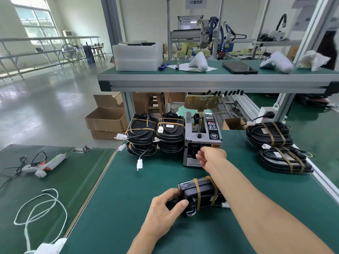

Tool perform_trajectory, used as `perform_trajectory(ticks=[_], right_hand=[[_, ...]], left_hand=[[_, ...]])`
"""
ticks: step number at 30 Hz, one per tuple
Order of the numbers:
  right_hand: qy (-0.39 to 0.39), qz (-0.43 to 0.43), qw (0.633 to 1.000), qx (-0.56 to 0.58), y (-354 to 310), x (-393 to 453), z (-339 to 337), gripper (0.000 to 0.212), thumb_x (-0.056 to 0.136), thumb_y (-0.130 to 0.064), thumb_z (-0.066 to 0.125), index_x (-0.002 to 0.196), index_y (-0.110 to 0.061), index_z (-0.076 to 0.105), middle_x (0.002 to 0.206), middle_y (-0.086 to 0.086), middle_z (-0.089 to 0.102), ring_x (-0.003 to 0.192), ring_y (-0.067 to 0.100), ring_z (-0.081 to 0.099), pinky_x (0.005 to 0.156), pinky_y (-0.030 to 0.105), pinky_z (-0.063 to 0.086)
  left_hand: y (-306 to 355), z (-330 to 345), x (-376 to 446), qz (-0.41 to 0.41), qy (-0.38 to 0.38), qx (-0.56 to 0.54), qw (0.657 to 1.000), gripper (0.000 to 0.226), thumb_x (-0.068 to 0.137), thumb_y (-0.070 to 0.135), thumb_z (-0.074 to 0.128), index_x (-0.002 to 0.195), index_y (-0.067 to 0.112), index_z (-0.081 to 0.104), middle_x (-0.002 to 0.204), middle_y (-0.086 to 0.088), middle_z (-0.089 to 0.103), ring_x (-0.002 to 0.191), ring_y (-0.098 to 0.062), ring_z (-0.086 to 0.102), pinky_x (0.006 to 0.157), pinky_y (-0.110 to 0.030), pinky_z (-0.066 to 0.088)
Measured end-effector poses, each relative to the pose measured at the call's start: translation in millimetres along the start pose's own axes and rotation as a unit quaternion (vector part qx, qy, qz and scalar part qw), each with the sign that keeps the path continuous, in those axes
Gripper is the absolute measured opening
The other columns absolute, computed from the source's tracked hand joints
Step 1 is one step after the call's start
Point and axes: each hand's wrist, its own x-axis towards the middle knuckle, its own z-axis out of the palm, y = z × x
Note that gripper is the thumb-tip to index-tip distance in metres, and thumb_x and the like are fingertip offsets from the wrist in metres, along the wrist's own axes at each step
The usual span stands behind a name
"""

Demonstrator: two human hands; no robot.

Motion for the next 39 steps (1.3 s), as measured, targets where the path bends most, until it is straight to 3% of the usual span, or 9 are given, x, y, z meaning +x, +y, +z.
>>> perform_trajectory(ticks=[6, 9, 14, 18, 21, 25, 29, 35, 39], right_hand=[[0.02, 0.012, 0.999, 0.035, 3.4, 5.0, 7.1, 0.013, 0.094, 0.0, 0.066, 0.082, -0.004, 0.06, 0.07, 0.009, 0.069, 0.05, 0.017, 0.064, 0.049, 0.023, 0.044], [0.033, 0.016, 0.998, 0.044, 4.1, 4.0, 9.4, 0.002, 0.093, 0.001, 0.067, 0.094, -0.001, 0.065, 0.071, 0.01, 0.071, 0.048, 0.017, 0.065, 0.045, 0.022, 0.043], [0.031, 0.005, 0.999, 0.042, 3.1, 2.1, 8.4, 0.012, 0.092, 0.0, 0.068, 0.103, 0.001, 0.067, 0.073, 0.011, 0.07, 0.049, 0.018, 0.064, 0.042, 0.022, 0.042], [-0.033, 0.011, 0.999, -0.011, -5.2, -8.0, -3.2, 0.009, 0.093, -0.005, 0.066, 0.101, -0.005, 0.067, 0.075, 0.007, 0.072, 0.051, 0.013, 0.066, 0.049, 0.023, 0.044], [-0.082, -0.059, 0.991, -0.088, -19.4, -19.0, -29.4, 0.003, 0.092, -0.01, 0.069, 0.092, -0.006, 0.069, 0.068, 0.003, 0.073, 0.051, 0.01, 0.07, 0.049, 0.022, 0.047], [-0.078, -0.217, 0.957, -0.177, -23.3, -36.1, -90.9, 0.012, 0.092, -0.016, 0.073, 0.086, -0.005, 0.073, 0.075, 0.003, 0.074, 0.076, 0.014, 0.07, 0.068, 0.03, 0.051], [-0.094, -0.195, 0.957, -0.192, 4.6, -49.3, -136.9, 0.013, 0.092, -0.017, 0.076, 0.085, -0.006, 0.075, 0.086, 0.008, 0.071, 0.089, 0.02, 0.064, 0.09, 0.041, 0.056], [-0.111, -0.17, 0.973, -0.108, 39.7, -59.5, -144.9, 0.012, 0.091, -0.012, 0.075, 0.08, -0.007, 0.078, 0.096, 0.006, 0.08, 0.088, 0.016, 0.065, 0.089, 0.035, 0.049], [-0.108, -0.192, 0.971, -0.09, 46.7, -61.6, -135.7, 0.018, 0.089, -0.011, 0.077, 0.072, -0.01, 0.079, 0.085, -0.005, 0.08, 0.079, 0.001, 0.069, 0.079, 0.022, 0.046]], left_hand=[[-2.6, 0.3, 0.5, -0.001, 0.002, 0.002, 1.0, 0.034, 0.096, 0.064, 0.068, 0.121, 0.041, 0.072, 0.112, 0.01, 0.08, 0.106, -0.017, 0.075, 0.097, -0.041, 0.059], [-3.2, 0.4, 0.3, 0.001, 0.002, 0.001, 1.0, 0.035, 0.095, 0.064, 0.068, 0.12, 0.04, 0.072, 0.111, 0.01, 0.08, 0.105, -0.017, 0.075, 0.096, -0.04, 0.059], [-0.3, -0.1, 0.2, 0.006, 0.001, -0.007, 1.0, 0.037, 0.094, 0.065, 0.068, 0.121, 0.041, 0.072, 0.115, 0.013, 0.079, 0.11, -0.012, 0.075, 0.096, -0.027, 0.057], [0.9, -0.4, -0.1, 0.003, 0.0, -0.014, 1.0, 0.036, 0.093, 0.064, 0.07, 0.121, 0.041, 0.073, 0.114, 0.013, 0.08, 0.11, -0.011, 0.075, 0.095, -0.023, 0.056], [-0.3, -0.5, -0.3, 0.003, 0.002, -0.014, 1.0, 0.035, 0.093, 0.063, 0.07, 0.12, 0.041, 0.072, 0.113, 0.013, 0.08, 0.109, -0.012, 0.075, 0.094, -0.023, 0.056], [-2.5, 0.0, 0.3, 0.005, 0.003, -0.004, 1.0, 0.029, 0.095, 0.058, 0.07, 0.118, 0.04, 0.073, 0.112, 0.012, 0.08, 0.107, -0.013, 0.075, 0.092, -0.023, 0.056], [-1.6, 0.4, 0.3, 0.007, 0.008, -0.014, 1.0, 0.031, 0.094, 0.06, 0.07, 0.118, 0.04, 0.073, 0.113, 0.013, 0.08, 0.109, -0.012, 0.075, 0.094, -0.021, 0.055], [0.9, 0.7, -0.3, 0.004, 0.007, -0.017, 1.0, 0.029, 0.094, 0.056, 0.071, 0.119, 0.042, 0.073, 0.115, 0.013, 0.079, 0.112, -0.012, 0.074, 0.095, -0.019, 0.053], [4.6, 0.2, -1.1, 0.005, 0.01, -0.025, 1.0, 0.039, 0.092, 0.068, 0.068, 0.12, 0.041, 0.073, 0.116, 0.013, 0.079, 0.113, -0.012, 0.074, 0.096, -0.018, 0.053]])
